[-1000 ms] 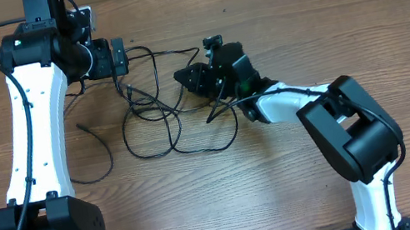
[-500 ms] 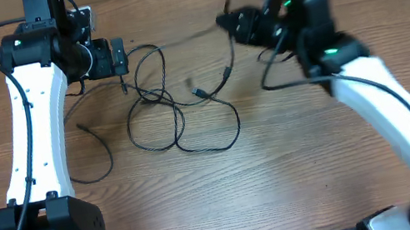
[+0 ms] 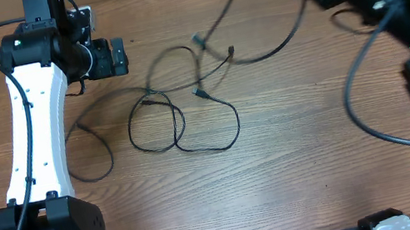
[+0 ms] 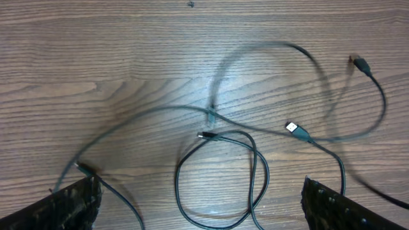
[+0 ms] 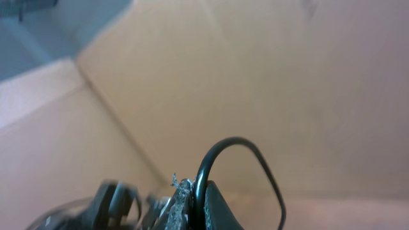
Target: Untangle cables
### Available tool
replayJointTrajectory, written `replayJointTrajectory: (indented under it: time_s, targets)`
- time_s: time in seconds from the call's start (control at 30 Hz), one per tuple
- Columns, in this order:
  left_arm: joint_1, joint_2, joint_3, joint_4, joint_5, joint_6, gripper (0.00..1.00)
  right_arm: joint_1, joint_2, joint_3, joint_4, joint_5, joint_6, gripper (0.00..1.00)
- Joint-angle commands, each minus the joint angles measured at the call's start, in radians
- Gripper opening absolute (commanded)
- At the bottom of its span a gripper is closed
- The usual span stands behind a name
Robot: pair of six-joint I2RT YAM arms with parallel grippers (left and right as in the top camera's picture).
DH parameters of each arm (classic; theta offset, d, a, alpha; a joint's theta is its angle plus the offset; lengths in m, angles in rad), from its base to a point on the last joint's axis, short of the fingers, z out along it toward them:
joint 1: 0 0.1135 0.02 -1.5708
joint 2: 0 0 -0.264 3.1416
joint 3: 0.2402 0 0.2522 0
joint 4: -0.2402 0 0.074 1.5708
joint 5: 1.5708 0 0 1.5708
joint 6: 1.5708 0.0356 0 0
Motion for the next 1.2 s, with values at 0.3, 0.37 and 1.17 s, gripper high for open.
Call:
replayJointTrajectory:
  time_s: [0.3, 0.37, 1.17]
  targets:
    - [0.004, 0.004, 0.020, 0.000, -0.006, -0.021, 0.99, -0.296, -0.024, 0.315, 0.006, 0.042, -0.029, 0.04]
    - [0.005, 0.004, 0.020, 0.000, -0.006, -0.021, 0.99, -0.351, -0.024, 0.357, 0.021, 0.042, -0.029, 0.04]
    - [0.004, 0.004, 0.020, 0.000, -0.006, -0.021, 1.00, -0.690, 0.138, 0.460, -0.423, 0.019, -0.346, 0.04]
